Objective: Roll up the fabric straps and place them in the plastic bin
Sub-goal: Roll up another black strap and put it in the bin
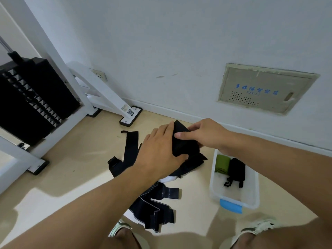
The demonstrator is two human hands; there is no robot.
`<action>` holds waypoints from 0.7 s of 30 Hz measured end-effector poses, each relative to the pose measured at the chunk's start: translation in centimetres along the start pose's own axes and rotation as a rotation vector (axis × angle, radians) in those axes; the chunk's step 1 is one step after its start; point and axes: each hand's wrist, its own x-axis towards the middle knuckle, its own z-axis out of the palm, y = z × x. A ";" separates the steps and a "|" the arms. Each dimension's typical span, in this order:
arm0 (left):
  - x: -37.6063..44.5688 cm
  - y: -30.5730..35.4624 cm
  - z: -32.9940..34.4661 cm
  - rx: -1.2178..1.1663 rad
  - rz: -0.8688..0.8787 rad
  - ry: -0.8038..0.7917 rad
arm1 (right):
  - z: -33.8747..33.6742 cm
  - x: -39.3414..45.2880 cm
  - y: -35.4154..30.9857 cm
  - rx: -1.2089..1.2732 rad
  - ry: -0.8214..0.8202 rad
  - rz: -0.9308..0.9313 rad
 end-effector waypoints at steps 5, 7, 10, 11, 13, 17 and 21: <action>0.2 0.0 0.0 -0.028 -0.040 0.070 | 1.0 -0.3 0.0 0.015 -0.033 0.033; 0.2 0.0 -0.2 -0.049 -0.034 0.089 | 0.8 -0.4 -0.1 -0.015 -0.039 0.010; 0.2 0.0 -0.8 -0.146 -0.068 0.090 | 0.1 -0.6 -0.7 -0.161 -0.033 -0.035; 0.2 0.0 -1.1 -0.213 -0.106 0.071 | -0.2 -0.7 -0.9 -0.215 -0.039 -0.047; 0.2 -0.3 -1.3 -0.394 -0.186 0.029 | -0.8 -1.0 -1.4 -0.275 -0.072 -0.065; 0.6 -1.0 -1.9 -0.714 -0.292 -0.021 | -1.7 -1.4 -1.0 -0.303 -0.099 -0.176; 0.5 -0.9 -2.7 -0.790 -0.315 -0.094 | -1.5 -1.0 -0.2 -0.281 0.011 -0.272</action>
